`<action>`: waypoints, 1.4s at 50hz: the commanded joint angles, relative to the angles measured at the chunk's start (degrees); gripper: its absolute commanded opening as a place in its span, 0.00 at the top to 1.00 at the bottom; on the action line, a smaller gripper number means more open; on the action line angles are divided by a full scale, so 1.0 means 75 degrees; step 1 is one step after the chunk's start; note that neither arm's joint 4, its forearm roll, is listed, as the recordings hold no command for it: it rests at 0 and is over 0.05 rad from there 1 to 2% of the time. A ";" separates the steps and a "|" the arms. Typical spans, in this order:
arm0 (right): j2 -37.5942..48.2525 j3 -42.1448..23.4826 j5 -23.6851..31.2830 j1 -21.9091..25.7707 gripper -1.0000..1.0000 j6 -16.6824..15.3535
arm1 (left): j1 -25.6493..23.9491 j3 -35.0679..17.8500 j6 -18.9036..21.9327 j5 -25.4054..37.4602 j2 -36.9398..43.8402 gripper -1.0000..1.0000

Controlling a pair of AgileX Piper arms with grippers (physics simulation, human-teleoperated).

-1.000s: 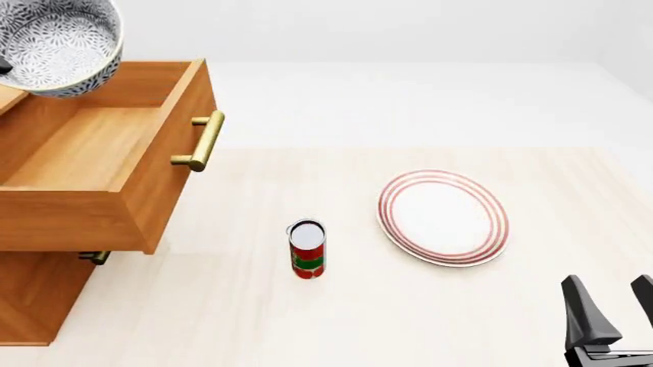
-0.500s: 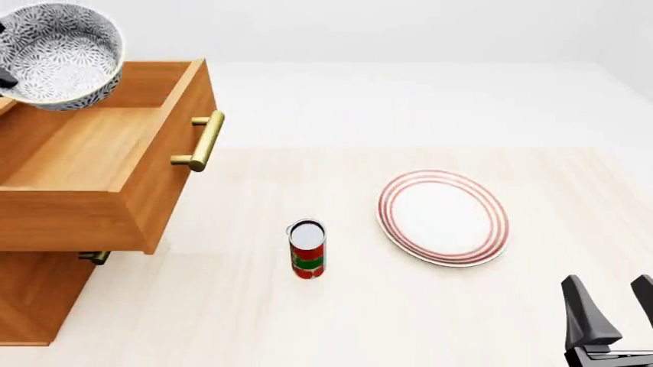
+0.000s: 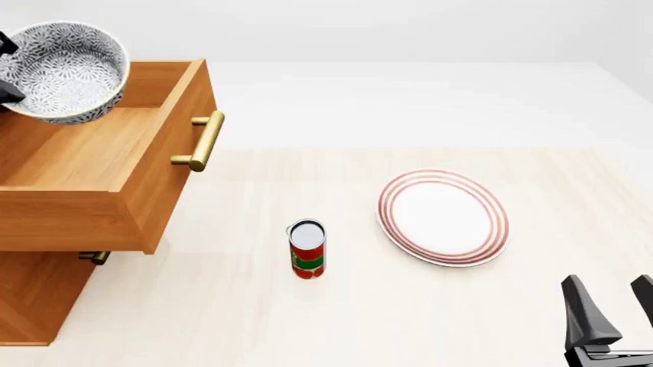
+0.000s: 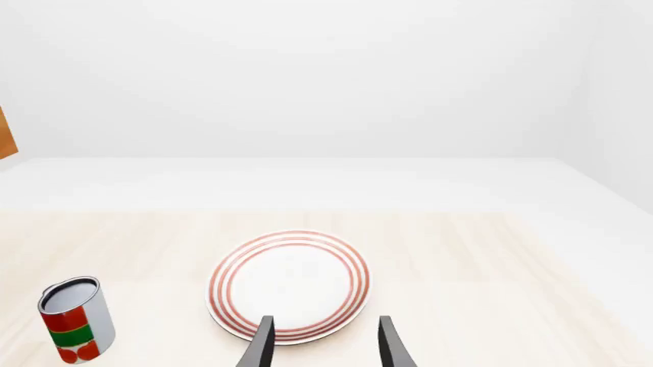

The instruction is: Put the bowl in the top drawer of the cabinet.

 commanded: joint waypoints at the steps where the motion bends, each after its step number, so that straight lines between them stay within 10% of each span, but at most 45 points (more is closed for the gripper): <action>1: 0.0000 0.0000 0.0000 0.0000 0.00 0.0000 | 0.0025 0.0153 0.0088 -0.0204 0.0106 1.00; 70: 0.0000 0.0000 0.0000 0.0000 0.00 0.0000 | -0.0015 0.0887 0.0210 -0.0968 0.0549 1.00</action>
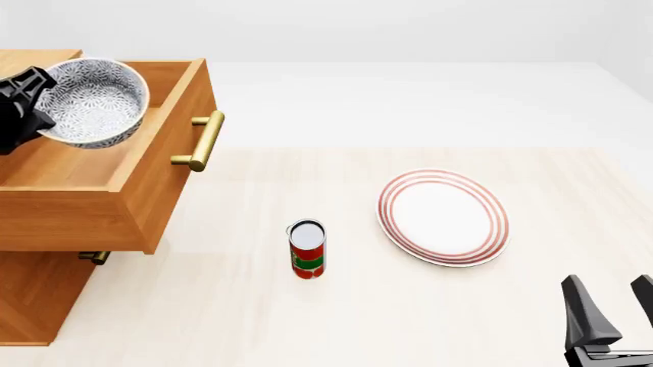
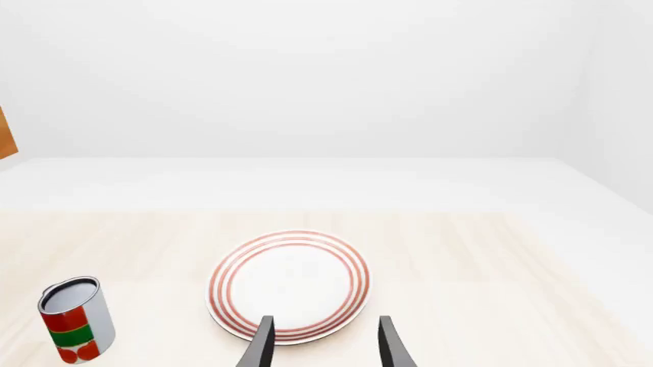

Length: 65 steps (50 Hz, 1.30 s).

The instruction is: Put the bowl in the top drawer of the cabinet.

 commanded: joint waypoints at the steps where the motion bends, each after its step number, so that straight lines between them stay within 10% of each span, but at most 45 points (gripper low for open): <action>1: 0.0000 0.0000 0.0000 0.0000 0.00 0.0000 | -0.0010 0.0093 0.0047 -0.0135 0.0023 1.00; 65: 0.0000 0.0000 0.0000 0.0000 0.00 0.0000 | 0.0122 0.0157 0.0335 -0.0495 0.0588 1.00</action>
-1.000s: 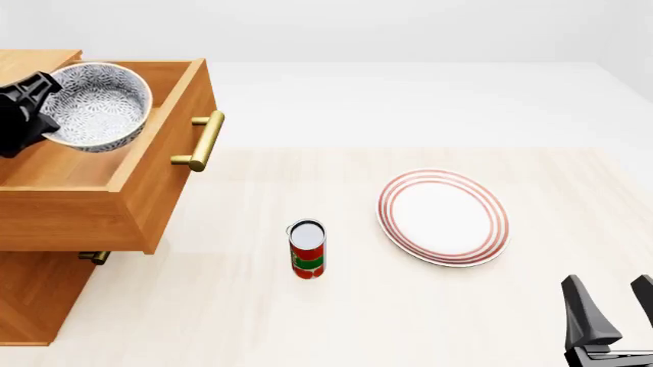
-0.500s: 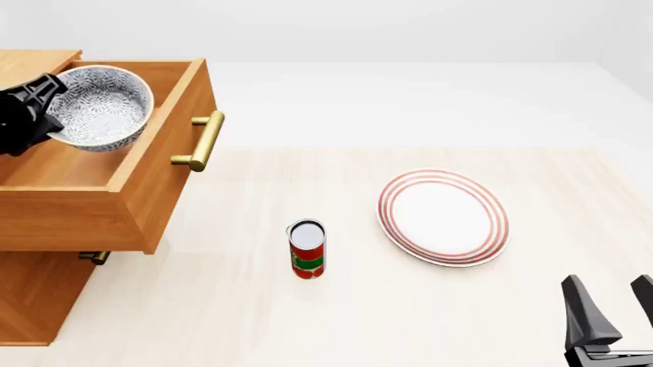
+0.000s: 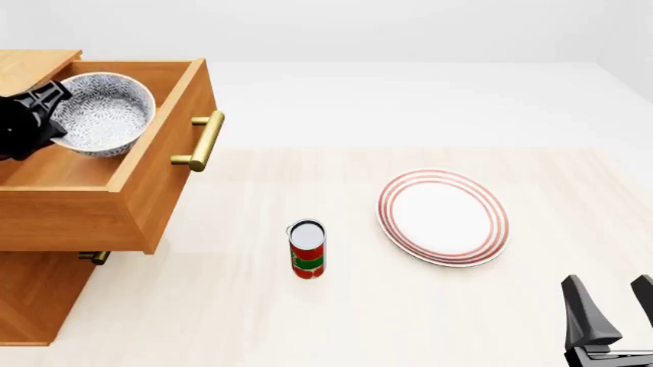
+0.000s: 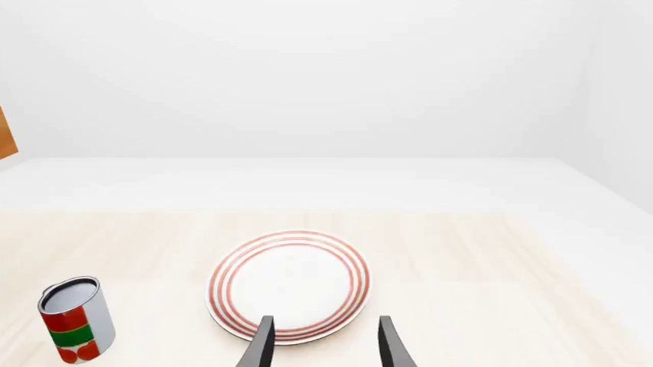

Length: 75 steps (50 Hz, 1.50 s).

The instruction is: Put the bowl in the top drawer of the cabinet.

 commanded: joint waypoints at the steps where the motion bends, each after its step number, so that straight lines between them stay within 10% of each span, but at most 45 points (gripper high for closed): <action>1: 0.0000 0.0000 0.0000 0.0000 0.00 0.0000 | 0.0027 0.0040 0.0102 -0.0083 0.0006 1.00; 45: 0.0000 0.0000 0.0000 0.0000 0.00 0.0000 | 0.0024 0.0051 0.0143 -0.0099 0.0030 1.00; 46: 0.0000 0.0000 0.0000 0.0000 0.00 0.0000 | -0.0058 -0.0259 0.0297 -0.0147 -0.0202 0.00; 75: 0.0000 0.0000 0.0000 0.0000 0.00 0.0000 | -0.0165 -0.0547 0.0264 0.0107 -0.0404 0.00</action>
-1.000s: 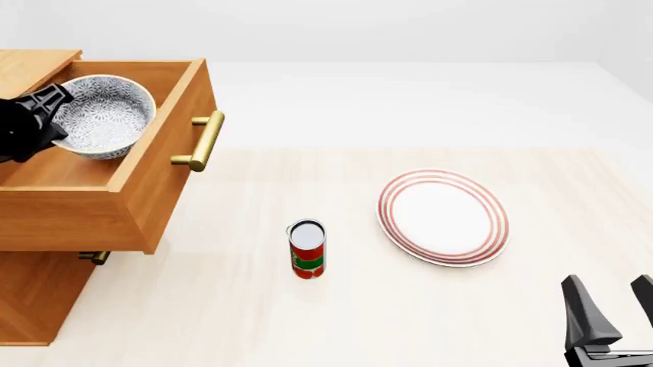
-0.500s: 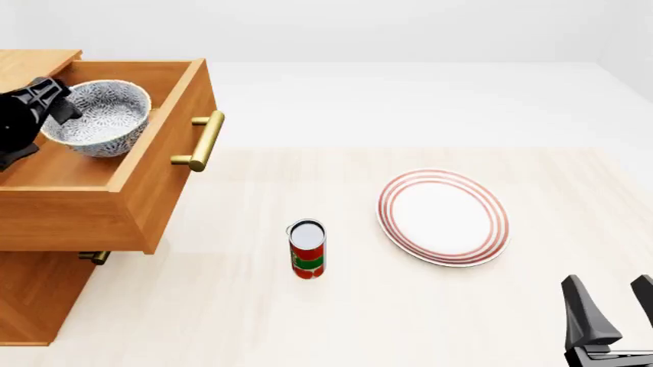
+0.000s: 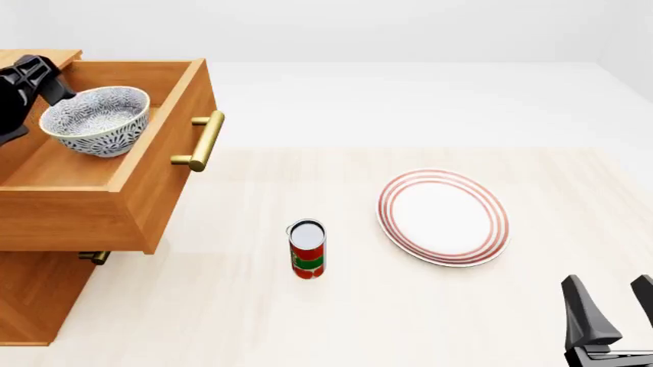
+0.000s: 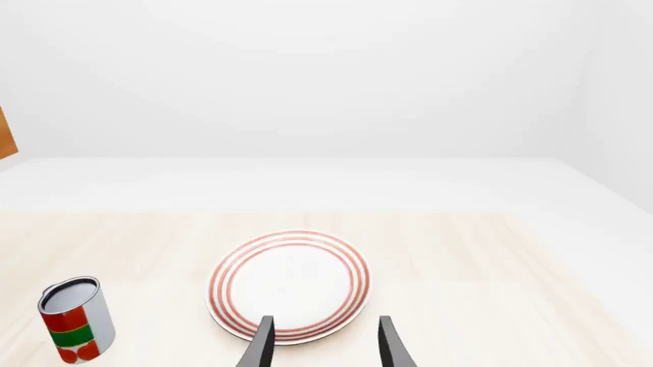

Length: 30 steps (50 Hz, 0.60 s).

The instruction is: Put the bowl in the top drawer of the cabinet.

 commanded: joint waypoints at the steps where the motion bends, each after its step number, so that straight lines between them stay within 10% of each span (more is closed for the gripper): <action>1: 0.0000 0.0000 0.0000 0.0000 0.00 0.0000 | -0.0068 -0.0172 -0.0011 0.0151 -0.0169 0.00; 30: 0.0000 0.0000 0.0000 0.0000 0.00 0.0000 | -0.0347 -0.0544 -0.0120 0.0720 -0.0953 0.00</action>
